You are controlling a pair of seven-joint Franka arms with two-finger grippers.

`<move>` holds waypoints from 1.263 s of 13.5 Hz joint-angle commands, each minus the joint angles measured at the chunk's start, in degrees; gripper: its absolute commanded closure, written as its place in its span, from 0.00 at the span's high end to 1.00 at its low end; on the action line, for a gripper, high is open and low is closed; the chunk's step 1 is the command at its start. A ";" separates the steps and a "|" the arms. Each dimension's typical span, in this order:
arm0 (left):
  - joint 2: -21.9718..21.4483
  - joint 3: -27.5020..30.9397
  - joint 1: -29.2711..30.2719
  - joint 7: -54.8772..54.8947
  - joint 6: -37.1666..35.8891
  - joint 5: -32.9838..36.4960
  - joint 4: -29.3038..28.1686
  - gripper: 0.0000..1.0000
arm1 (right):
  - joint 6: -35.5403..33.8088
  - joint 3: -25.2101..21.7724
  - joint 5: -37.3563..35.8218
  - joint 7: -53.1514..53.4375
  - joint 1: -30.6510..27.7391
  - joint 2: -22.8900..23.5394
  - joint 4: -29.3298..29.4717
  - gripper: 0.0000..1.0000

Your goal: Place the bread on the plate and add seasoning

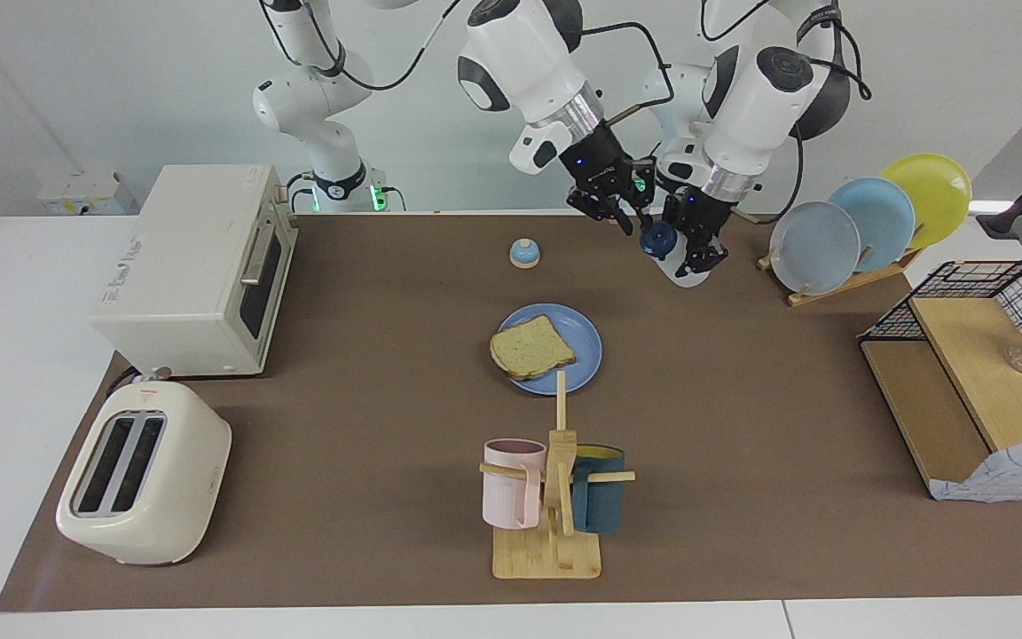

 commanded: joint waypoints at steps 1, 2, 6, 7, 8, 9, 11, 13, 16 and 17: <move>-1.56 0.35 -0.21 1.33 0.96 -1.07 -1.46 0.00 | 0.70 0.18 -1.02 -0.39 0.70 0.55 0.57 0.31; -1.56 0.35 -0.30 1.33 0.96 -1.07 -1.46 0.00 | 0.70 0.18 -1.02 -0.39 0.61 0.55 0.57 0.29; -1.56 0.35 -0.30 1.33 0.96 -1.07 -1.46 0.00 | 0.61 0.18 -0.93 -0.57 -0.26 0.64 1.09 0.24; -1.56 0.35 -0.38 1.33 0.96 -1.07 -1.46 0.00 | 0.61 0.18 -0.93 -0.57 -0.44 0.64 1.18 0.24; -1.56 0.35 -0.38 1.33 0.96 -1.07 -1.46 0.00 | 0.61 0.18 -0.93 -0.57 -0.44 0.64 1.18 0.24; -1.56 0.35 -0.38 1.33 0.96 -1.07 -1.46 0.00 | 0.61 0.18 -0.93 -0.57 -0.44 0.64 1.18 0.21; -1.56 0.35 -0.38 1.24 0.96 -1.07 -1.46 0.00 | 0.61 0.18 -0.93 -0.48 -0.27 0.64 1.09 0.19; -1.56 0.35 -0.38 1.24 0.88 -1.07 -1.46 0.00 | 0.70 0.18 -1.02 -0.39 0.08 0.64 0.83 0.21; -1.56 0.35 -0.38 1.33 0.96 -1.07 -1.46 0.00 | 0.61 0.18 -1.02 -0.66 -0.09 0.64 0.65 0.20; -1.56 0.44 -0.38 1.33 0.96 -1.07 -1.46 0.00 | 0.70 0.18 -1.02 -0.66 -0.26 0.72 0.74 0.17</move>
